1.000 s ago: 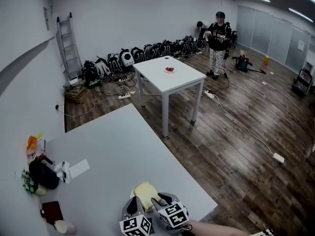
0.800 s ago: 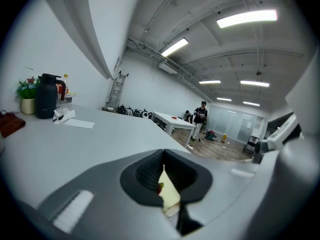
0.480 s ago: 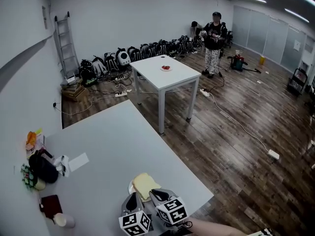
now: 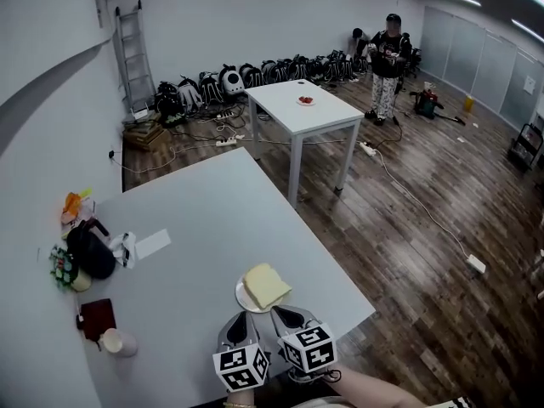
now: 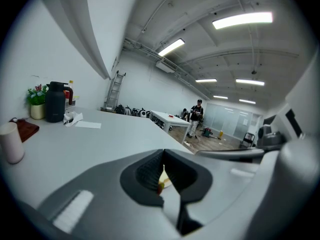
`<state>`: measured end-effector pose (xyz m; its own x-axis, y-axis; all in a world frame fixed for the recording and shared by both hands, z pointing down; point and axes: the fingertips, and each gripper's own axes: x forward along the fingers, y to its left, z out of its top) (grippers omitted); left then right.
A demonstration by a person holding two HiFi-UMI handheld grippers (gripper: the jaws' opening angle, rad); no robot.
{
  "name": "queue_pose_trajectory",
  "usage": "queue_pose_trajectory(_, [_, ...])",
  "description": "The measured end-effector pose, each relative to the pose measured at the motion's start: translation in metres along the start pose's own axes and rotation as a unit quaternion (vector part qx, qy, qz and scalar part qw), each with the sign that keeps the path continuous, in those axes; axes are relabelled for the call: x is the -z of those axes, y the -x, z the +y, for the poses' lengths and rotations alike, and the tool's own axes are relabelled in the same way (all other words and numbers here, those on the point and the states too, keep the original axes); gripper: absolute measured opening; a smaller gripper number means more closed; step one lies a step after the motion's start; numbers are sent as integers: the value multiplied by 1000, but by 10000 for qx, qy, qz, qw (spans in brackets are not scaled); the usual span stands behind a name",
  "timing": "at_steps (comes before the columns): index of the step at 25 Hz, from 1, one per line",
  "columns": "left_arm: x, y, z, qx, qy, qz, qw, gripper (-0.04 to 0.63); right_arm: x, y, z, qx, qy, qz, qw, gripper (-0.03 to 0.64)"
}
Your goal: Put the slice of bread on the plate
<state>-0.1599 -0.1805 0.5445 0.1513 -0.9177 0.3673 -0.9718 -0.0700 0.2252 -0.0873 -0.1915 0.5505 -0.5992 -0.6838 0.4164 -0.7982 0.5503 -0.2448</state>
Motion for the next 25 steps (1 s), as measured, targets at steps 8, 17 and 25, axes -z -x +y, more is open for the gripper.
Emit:
queue_pose_trajectory(8, [4,34,3,-3,-13,16,10000,8,13,20,25,111,36,-9,9999,-2])
queue_pose_trajectory(17, [9,57,-2,106,-86,27,9999,8,21,38,40,196,29,-81,9998,-2])
queue_pose_trajectory(25, [9,71,-4,140,-204,4,9997,9,23,47,51,198,78,-156,9997,-2])
